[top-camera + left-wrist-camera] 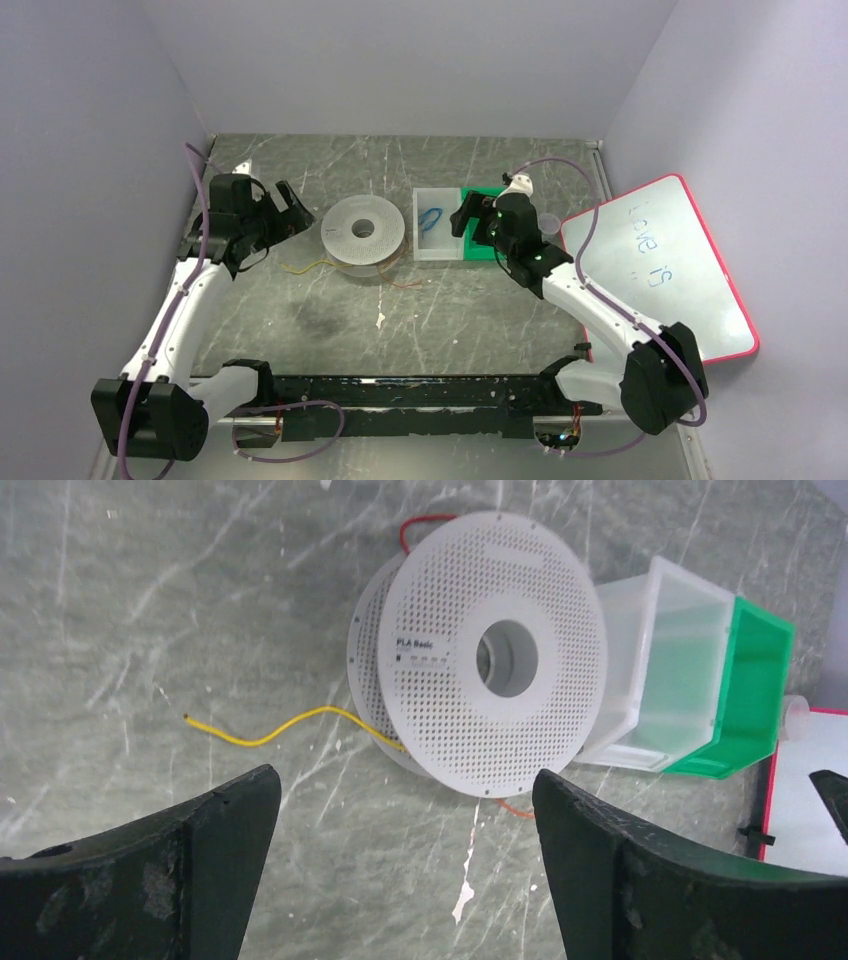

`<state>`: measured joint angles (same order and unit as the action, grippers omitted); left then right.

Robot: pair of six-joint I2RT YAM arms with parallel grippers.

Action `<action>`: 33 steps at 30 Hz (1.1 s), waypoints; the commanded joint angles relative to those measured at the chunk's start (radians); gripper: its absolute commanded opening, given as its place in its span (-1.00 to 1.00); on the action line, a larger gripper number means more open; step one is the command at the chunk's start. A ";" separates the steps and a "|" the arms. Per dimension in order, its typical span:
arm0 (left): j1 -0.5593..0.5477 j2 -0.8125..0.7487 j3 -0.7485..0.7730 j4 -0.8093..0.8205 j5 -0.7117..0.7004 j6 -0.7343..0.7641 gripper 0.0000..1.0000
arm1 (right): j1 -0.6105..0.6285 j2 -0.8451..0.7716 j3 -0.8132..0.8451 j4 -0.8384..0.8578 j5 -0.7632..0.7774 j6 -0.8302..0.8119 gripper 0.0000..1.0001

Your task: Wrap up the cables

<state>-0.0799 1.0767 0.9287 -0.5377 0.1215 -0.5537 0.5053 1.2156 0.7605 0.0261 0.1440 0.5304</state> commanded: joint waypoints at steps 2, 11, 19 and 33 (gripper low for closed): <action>0.008 -0.007 0.101 -0.050 -0.029 0.119 1.00 | -0.007 -0.032 0.092 -0.218 0.232 -0.072 1.00; 0.008 0.013 0.262 -0.181 0.108 0.278 0.99 | -0.007 -0.015 0.283 -0.484 0.218 -0.033 1.00; -0.048 0.013 0.369 -0.251 0.142 0.341 1.00 | -0.006 -0.189 0.247 -0.467 0.269 -0.115 1.00; -0.077 -0.303 0.196 -0.072 0.363 0.310 0.99 | -0.006 -0.457 0.079 -0.498 0.292 -0.073 1.00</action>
<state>-0.1520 0.8711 1.1942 -0.6964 0.3683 -0.2256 0.5034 0.8379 0.8871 -0.4660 0.4675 0.4408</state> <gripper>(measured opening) 0.997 0.997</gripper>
